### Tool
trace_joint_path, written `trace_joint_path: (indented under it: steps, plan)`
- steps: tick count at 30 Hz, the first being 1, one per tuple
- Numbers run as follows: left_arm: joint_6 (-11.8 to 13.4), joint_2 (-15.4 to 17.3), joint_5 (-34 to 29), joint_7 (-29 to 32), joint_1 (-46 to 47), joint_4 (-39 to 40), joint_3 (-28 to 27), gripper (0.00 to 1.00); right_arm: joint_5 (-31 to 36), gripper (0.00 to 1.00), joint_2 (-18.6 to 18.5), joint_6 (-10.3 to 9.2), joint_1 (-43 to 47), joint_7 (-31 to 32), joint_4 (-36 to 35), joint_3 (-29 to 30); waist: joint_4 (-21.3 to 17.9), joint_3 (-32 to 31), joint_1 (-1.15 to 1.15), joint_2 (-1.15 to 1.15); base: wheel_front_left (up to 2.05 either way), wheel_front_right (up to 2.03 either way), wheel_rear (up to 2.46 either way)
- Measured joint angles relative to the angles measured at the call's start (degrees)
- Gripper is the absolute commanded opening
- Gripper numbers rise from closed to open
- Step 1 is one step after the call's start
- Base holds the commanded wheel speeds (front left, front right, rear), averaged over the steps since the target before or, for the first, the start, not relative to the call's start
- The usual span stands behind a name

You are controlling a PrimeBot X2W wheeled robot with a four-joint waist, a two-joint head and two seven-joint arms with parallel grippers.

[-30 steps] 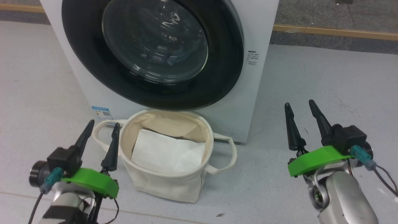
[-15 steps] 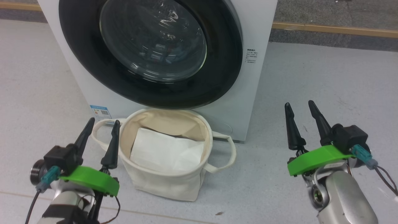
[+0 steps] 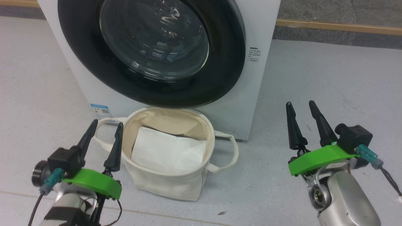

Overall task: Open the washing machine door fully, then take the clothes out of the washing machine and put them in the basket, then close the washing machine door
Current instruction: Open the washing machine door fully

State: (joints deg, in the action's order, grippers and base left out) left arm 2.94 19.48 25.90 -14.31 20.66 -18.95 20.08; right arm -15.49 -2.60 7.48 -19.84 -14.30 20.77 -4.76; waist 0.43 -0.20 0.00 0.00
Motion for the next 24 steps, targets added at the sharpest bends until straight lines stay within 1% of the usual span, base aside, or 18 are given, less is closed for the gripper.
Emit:
trace_joint_path:
  steps: [3,4,5,6,7,8,10,12,15,16,19,24]
  plan:
    - [-0.01,-0.09,0.00,0.00,0.00,0.21,0.02,1.00,-4.24,1.00,-0.01,0.00,-0.85,0.00,1.18,-0.63,0.08,0.38,0.00,0.00,0.00,0.00,0.00]
    - [-0.01,-0.16,0.00,0.00,0.00,0.33,0.02,1.00,-7.57,0.97,-0.02,0.00,-1.37,-0.01,1.65,-0.83,0.14,0.57,0.00,0.00,0.00,0.00,0.00]
    - [-0.01,-0.26,0.00,0.00,-0.01,0.34,0.05,1.00,-10.34,0.88,-0.02,0.00,-2.03,0.00,2.32,-1.05,0.21,0.72,0.00,0.00,0.00,0.00,0.00]
    - [-0.01,-0.35,0.00,0.00,-0.04,0.38,0.10,1.00,-12.20,0.17,-0.02,0.00,-2.71,0.00,2.99,-1.25,0.27,0.94,0.00,0.00,0.00,0.00,0.00]
    - [-0.01,-0.41,0.00,0.00,-0.05,0.58,0.13,1.00,-14.05,0.03,-0.02,0.00,-3.44,-0.01,3.48,-1.37,0.34,1.28,0.00,0.00,0.00,0.00,0.00]
    - [-0.01,-0.48,0.00,-0.01,-0.05,0.84,0.15,1.00,-16.15,0.00,-0.03,0.00,-4.27,-0.01,4.02,-1.36,0.45,1.69,0.00,0.00,0.00,0.00,0.00]
    - [-0.01,-0.85,0.00,0.00,-0.05,1.07,0.23,1.00,-18.97,0.00,-0.18,0.00,-6.22,0.00,5.48,-1.33,0.69,2.54,0.00,0.00,0.00,0.00,0.00]
    - [-0.01,-1.16,-0.03,-0.01,-0.05,1.51,0.42,1.00,-23.37,0.00,-0.97,0.00,-8.43,0.36,6.44,-1.34,0.99,3.50,0.00,0.00,0.00,0.00,0.00]
    - [-0.08,-1.41,-0.64,-0.01,0.01,1.64,0.86,1.00,-32.28,0.00,-3.58,0.00,-12.20,5.21,7.38,-1.25,1.57,5.02,0.00,0.00,0.00,0.00,0.00]
    - [-0.08,-1.41,-0.64,-0.01,0.01,1.64,0.86,1.00,-32.28,0.00,-3.58,0.00,-12.20,5.21,7.38,-1.25,1.57,5.02,0.00,0.00,0.00,0.00,0.00]
    - [-0.74,-2.10,-0.63,0.00,0.10,1.58,0.98,1.00,-41.22,0.00,-6.60,0.00,-16.10,11.74,8.27,-1.08,2.26,6.58,0.00,0.00,0.00,0.00,0.00]
    - [-1.68,-3.80,-1.41,-0.01,1.54,1.32,1.03,1.00,-52.76,0.00,-11.11,0.00,-22.42,23.23,10.80,-0.86,3.73,9.12,0.00,0.00,0.00,0.00,0.00]
